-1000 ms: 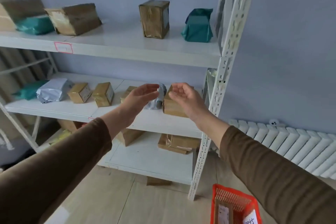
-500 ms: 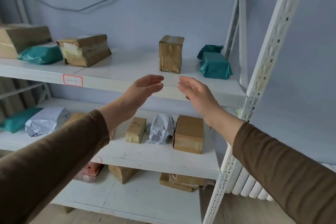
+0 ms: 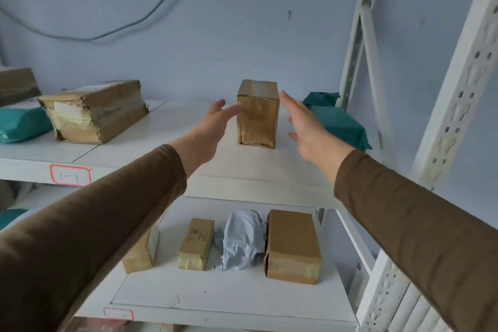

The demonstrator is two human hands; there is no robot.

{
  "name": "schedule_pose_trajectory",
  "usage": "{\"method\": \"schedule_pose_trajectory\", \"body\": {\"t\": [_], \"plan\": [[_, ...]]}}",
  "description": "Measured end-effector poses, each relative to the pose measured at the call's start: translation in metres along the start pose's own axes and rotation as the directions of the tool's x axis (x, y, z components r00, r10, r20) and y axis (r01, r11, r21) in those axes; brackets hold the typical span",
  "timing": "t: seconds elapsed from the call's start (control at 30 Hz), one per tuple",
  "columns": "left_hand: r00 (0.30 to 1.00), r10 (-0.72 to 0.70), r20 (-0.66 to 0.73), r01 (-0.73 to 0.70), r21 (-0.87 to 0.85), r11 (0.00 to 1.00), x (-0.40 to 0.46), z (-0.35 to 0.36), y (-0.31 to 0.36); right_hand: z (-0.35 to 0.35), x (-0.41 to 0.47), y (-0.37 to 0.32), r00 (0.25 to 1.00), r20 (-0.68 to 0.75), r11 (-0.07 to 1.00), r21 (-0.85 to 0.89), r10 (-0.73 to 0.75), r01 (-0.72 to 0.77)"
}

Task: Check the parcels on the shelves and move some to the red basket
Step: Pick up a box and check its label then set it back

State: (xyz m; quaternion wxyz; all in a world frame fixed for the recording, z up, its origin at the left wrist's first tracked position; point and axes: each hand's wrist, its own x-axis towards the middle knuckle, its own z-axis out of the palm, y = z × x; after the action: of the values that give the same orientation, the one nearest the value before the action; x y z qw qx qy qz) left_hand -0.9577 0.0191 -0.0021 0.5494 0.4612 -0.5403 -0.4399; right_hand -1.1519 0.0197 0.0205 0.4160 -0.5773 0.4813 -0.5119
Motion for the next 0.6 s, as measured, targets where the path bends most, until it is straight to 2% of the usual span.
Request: {"method": "schedule_pose_trajectory", "body": {"t": [0.13,0.23,0.33,0.47,0.6], "plan": [[0.996,-0.074,0.046,0.074,0.0,0.997,0.044,-0.004,0.003,0.02,0.028,-0.003,0.987,-0.072,0.986,0.1,0.144,-0.136],[0.981,-0.168,0.094,0.171,-0.029,0.985,0.063,-0.006,0.004,0.036,0.043,0.003,0.97,-0.069,0.961,0.168,0.235,-0.221],[0.964,-0.209,0.162,0.221,-0.062,0.973,0.078,-0.01,-0.003,0.047,0.062,0.017,0.961,-0.102,0.944,0.241,0.256,-0.225],[0.962,-0.117,0.247,0.16,-0.16,0.974,0.075,-0.016,-0.014,0.062,0.055,0.024,0.961,-0.149,0.946,0.266,0.231,-0.186],[0.958,0.034,0.286,0.042,-0.257,0.965,0.05,-0.032,-0.023,0.078,0.018,0.014,0.977,-0.164,0.975,0.194,0.138,-0.105]]}}
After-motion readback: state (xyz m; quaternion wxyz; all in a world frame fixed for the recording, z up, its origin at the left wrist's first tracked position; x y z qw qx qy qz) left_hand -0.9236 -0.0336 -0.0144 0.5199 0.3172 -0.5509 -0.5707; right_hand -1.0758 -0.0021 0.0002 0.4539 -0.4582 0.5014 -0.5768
